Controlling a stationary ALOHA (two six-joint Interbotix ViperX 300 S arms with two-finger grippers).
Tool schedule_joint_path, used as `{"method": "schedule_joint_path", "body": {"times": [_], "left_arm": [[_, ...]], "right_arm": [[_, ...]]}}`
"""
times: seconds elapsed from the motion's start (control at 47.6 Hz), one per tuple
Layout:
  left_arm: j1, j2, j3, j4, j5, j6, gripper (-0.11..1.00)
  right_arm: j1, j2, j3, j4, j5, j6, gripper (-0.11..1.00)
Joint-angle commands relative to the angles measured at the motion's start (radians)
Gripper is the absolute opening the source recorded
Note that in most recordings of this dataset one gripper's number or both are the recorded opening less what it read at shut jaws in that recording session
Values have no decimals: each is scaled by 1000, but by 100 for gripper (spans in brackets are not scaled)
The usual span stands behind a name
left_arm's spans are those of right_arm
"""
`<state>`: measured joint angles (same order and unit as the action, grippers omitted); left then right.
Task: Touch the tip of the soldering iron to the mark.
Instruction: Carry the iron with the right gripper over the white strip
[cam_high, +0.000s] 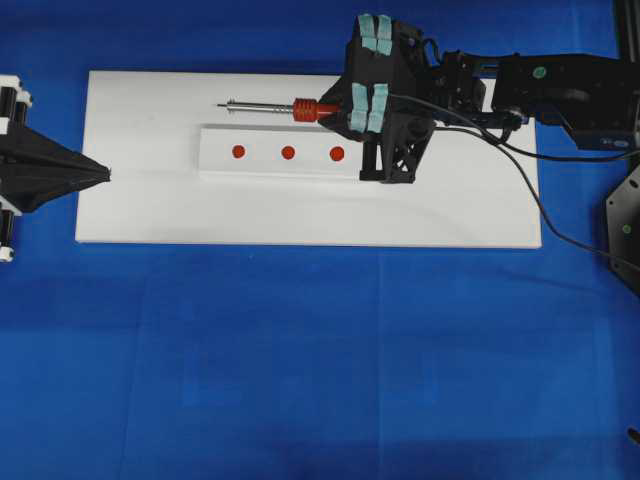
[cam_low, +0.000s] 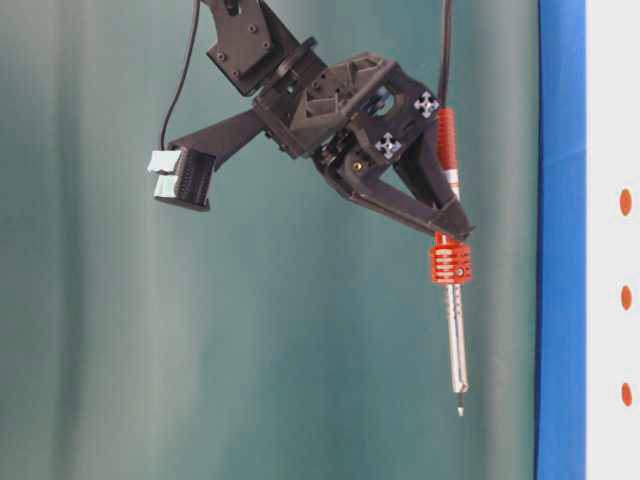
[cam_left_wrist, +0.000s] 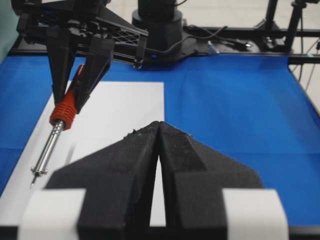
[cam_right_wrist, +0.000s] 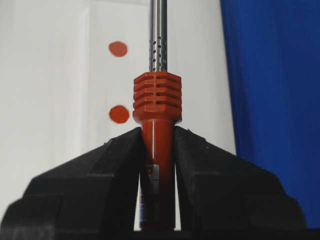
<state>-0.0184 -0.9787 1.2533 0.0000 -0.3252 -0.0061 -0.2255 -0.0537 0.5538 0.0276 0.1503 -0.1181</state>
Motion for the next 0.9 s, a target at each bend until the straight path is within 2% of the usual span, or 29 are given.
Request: {"method": "schedule_joint_path", "body": {"times": [0.0, 0.378, 0.882], "left_arm": [[3, 3, -11, 2, -9, 0, 0], [3, 3, -11, 2, -9, 3, 0], [3, 3, -12, 2, -9, 5, 0]], "right_arm": [[-5, -31, -32, -3, 18, -2, 6], [-23, -31, -32, -6, 176, -2, 6], [-23, -32, -29, -12, 181, -2, 6]]}}
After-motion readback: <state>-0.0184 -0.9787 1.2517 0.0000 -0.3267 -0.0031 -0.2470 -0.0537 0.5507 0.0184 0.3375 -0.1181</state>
